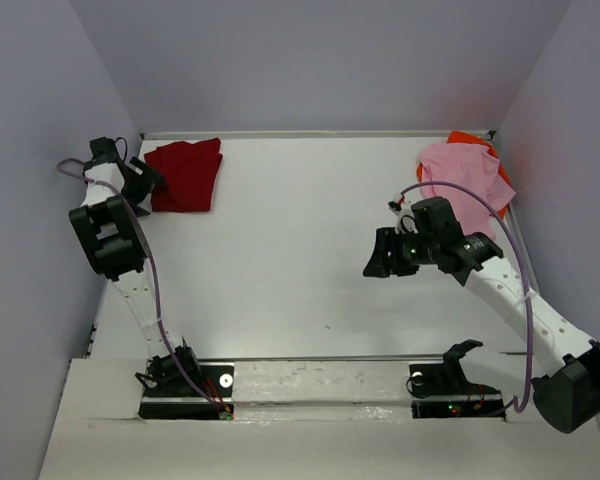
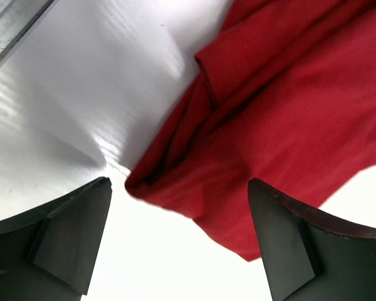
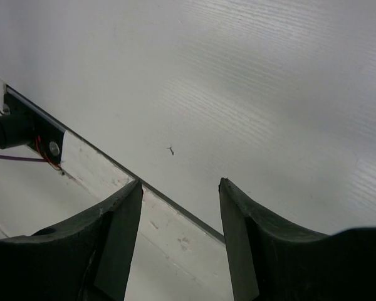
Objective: Fold and stack the t-shirts
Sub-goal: Put the neatly folded tshirt into the corner of the board with the left arm
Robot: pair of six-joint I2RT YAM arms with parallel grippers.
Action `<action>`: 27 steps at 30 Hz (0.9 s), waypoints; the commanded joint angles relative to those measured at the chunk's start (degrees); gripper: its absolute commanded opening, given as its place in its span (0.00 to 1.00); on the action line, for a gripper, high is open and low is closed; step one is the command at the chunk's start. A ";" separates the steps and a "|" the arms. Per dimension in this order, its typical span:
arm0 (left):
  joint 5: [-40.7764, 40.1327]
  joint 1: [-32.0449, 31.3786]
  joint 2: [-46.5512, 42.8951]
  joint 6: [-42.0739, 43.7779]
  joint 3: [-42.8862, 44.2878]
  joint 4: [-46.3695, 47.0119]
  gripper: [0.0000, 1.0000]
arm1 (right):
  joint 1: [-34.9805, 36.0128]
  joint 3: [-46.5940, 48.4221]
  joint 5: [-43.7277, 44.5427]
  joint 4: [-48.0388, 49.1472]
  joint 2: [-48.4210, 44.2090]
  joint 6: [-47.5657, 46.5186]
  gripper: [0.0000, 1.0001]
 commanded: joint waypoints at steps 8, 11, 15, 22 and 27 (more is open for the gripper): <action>-7.60 -6.42 -27.26 2.28 -10.38 8.20 0.99 | 0.04 1.17 -3.12 3.17 2.91 -1.28 0.58; -6.82 -12.55 -34.45 2.28 -14.31 5.55 0.99 | 0.04 2.05 -3.74 3.44 5.36 -1.20 0.58; -8.03 -22.48 -43.32 2.98 -24.92 2.83 0.99 | 0.04 4.24 -2.69 1.51 10.99 -1.37 0.55; -9.36 -30.87 -61.88 1.67 -44.82 1.95 0.99 | 0.57 6.35 0.92 3.18 6.61 -3.22 0.56; -10.23 -33.41 -70.16 3.60 -51.51 0.28 0.99 | 0.57 8.64 5.57 3.09 3.18 -5.33 0.56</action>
